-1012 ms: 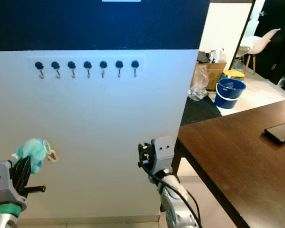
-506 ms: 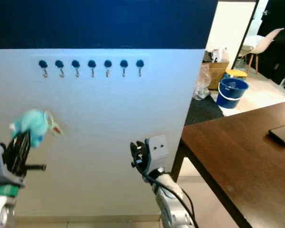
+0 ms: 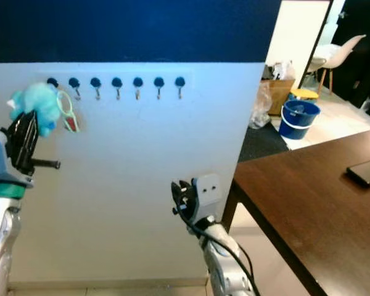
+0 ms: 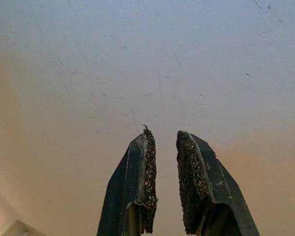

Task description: Hang keys on a hook

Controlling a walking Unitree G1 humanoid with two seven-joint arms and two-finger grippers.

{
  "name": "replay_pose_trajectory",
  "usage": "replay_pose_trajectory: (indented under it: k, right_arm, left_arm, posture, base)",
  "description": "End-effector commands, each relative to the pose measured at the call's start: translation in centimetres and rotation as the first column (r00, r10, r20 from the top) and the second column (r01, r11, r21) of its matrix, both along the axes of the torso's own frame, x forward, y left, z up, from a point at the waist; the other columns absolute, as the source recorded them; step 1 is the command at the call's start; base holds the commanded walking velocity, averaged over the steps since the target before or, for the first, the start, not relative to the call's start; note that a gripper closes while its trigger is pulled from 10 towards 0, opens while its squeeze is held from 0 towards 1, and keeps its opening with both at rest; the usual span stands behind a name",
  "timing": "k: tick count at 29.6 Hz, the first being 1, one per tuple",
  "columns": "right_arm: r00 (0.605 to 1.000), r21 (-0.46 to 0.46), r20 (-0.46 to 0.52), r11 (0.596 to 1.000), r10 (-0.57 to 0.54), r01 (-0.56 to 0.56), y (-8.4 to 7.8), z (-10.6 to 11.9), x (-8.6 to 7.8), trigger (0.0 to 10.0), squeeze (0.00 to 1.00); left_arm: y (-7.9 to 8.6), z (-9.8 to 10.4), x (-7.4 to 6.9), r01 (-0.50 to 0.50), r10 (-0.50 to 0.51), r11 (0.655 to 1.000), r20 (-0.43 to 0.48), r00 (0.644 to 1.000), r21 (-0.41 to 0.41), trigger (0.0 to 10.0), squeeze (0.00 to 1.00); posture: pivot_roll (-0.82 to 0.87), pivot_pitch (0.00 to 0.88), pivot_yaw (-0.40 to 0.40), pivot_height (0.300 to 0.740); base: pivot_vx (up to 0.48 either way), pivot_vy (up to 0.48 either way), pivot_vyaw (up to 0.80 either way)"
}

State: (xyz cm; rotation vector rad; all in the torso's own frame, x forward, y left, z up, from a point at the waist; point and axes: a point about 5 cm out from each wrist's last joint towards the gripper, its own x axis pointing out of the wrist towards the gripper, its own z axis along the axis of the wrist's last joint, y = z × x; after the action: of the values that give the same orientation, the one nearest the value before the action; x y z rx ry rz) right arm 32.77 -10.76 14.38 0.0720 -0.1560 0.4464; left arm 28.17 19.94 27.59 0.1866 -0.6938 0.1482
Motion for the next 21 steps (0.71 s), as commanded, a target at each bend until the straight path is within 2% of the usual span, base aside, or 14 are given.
replay_pose_trajectory:
  k: [1,4,7,12,21]
  right_arm:
    - [0.996,0.031,0.033,0.996,0.083,-0.084,1.1,0.8,-0.4,10.0,0.00]
    - [0.989,0.048,0.049,0.988,0.142,-0.144,1.7,1.2,-0.7,10.0,0.00]
    - [0.967,0.041,0.058,0.967,0.249,-0.252,2.8,1.7,-1.5,10.0,0.00]
    - [0.966,0.040,0.058,0.966,0.251,-0.254,2.8,1.6,-1.5,10.0,0.00]
    - [0.952,0.040,0.047,0.952,0.302,-0.304,3.2,2.0,-1.7,10.0,0.00]
  left_arm:
    - [0.5,0.1,0.9,-0.028,0.028,0.999,-0.012,1.000,0.043,10.0,0.00]
    - [0.8,0.1,1.5,-0.063,0.064,0.995,-0.018,0.998,0.072,10.0,0.00]
    - [2.0,-0.1,2.2,-0.157,0.159,0.985,-0.029,0.987,0.066,10.0,0.00]
    - [2.1,-0.1,2.2,-0.159,0.161,0.985,-0.029,0.987,0.065,10.0,0.00]
    - [3.8,-0.4,4.0,-0.241,0.246,0.966,-0.052,0.968,0.089,10.0,0.00]
  posture:
    - [-0.15,0.000,0.095,0.740]
    - [-0.15,0.000,0.095,0.740]
    - [-0.16,0.000,0.095,0.740]
    - [-0.16,0.000,0.095,0.740]
    - [-0.16,0.000,0.084,0.740]
  base:
    - [0.000,0.000,0.00]
    - [0.000,0.000,0.00]
    - [0.000,0.000,0.00]
    - [0.000,0.000,0.00]
    - [0.000,0.000,0.00]
